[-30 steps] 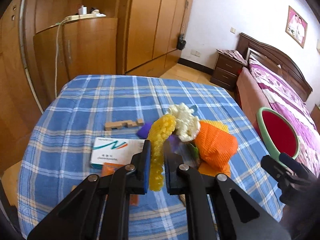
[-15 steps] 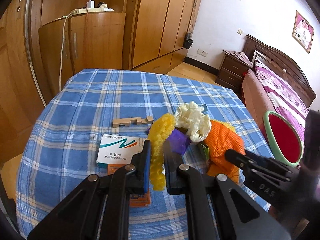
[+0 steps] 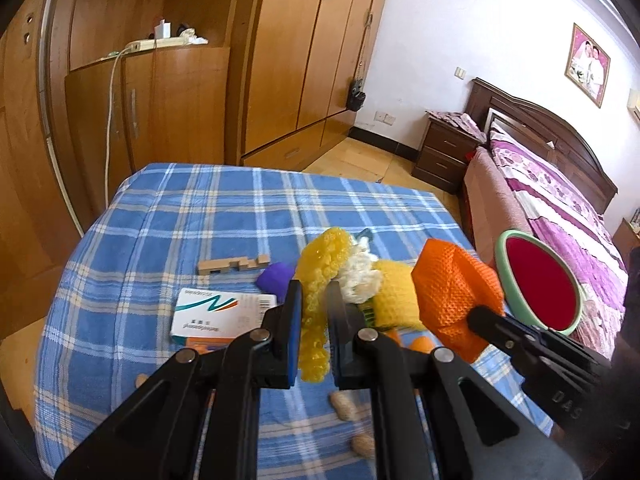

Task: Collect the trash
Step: 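Carry both held items over the red bucket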

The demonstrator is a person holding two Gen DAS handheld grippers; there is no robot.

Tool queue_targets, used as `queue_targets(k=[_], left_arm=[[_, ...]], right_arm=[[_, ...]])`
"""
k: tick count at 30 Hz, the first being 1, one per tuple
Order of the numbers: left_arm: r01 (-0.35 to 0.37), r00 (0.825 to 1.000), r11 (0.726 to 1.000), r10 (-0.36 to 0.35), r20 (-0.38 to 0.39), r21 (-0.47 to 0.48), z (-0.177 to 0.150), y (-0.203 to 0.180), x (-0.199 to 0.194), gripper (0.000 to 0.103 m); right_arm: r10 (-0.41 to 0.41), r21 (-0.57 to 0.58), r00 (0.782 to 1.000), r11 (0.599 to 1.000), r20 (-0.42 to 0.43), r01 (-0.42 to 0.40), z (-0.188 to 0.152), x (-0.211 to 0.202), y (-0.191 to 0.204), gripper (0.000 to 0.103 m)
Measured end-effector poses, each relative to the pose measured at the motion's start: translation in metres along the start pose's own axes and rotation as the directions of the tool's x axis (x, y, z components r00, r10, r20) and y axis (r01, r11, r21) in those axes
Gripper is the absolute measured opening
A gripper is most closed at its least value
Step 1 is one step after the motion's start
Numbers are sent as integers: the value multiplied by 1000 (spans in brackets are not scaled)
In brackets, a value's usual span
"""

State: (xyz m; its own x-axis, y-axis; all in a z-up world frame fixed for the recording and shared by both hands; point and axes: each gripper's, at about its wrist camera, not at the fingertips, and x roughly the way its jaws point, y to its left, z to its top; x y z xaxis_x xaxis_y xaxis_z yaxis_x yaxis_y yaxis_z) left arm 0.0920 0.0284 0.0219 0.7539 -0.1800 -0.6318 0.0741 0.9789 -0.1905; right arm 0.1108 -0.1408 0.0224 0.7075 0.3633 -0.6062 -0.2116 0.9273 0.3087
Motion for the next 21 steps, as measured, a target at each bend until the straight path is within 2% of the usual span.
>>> queue_targets(k=[8,21], left_arm=[[33,999,999,-34,13,40,7,-28,-6,11],[95,995,988,-97,8,121,16,-90,1,11]], right_arm=[[-2,26,996,1000,87,0,6,-45,-15,10],[-99,119,977,990,188,77,13,-101,-67,10]])
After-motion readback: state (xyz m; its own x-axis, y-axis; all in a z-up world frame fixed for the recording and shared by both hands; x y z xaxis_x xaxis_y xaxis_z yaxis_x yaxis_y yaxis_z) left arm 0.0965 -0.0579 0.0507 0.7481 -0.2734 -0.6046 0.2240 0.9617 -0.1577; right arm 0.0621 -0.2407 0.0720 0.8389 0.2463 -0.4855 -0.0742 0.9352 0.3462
